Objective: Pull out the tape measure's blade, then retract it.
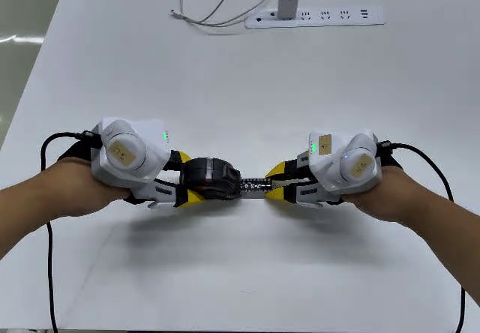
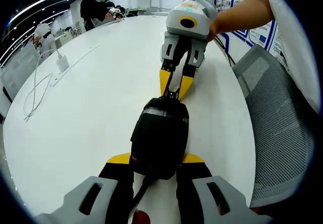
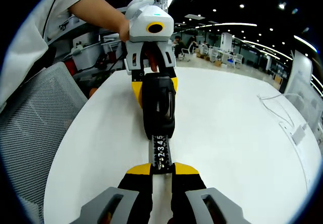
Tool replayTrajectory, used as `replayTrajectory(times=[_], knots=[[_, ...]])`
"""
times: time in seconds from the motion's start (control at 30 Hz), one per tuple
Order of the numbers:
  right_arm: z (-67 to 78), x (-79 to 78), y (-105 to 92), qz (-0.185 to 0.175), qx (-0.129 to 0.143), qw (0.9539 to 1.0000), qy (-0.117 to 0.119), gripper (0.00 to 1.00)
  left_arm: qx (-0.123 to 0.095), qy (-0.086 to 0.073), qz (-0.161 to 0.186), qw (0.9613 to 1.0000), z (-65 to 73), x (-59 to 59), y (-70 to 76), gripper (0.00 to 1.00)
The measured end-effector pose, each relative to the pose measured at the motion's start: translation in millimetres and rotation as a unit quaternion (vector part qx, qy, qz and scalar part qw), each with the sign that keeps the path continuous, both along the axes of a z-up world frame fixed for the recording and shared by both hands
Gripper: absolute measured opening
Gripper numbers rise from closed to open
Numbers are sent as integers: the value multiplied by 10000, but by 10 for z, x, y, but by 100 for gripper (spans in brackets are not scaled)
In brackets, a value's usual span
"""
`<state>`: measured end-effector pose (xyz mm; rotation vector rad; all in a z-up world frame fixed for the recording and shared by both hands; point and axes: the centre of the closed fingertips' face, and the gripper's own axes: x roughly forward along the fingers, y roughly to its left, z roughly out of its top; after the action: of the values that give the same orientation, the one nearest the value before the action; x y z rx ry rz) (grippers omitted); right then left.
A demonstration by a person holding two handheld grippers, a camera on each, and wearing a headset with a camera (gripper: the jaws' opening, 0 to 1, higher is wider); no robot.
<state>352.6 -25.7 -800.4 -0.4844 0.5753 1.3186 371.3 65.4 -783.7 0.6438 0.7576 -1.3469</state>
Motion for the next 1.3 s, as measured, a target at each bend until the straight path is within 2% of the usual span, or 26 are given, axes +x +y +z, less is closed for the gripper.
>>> replayTrajectory(times=[0.3, 0.67, 1.3], knots=[[11, -1, -113, -3, -62, 10000, -17, 9, 83, 33, -45, 10000, -6, 5, 6, 27], [11, -24, -225, -10, -138, 9999, -48, 9, 99, 47, -14, 9999, -7, 3, 0, 27], [19, -75, -440, -168, -225, 9996, 28, 9, 97, 55, -30, 9999, -7, -2, 0, 27]])
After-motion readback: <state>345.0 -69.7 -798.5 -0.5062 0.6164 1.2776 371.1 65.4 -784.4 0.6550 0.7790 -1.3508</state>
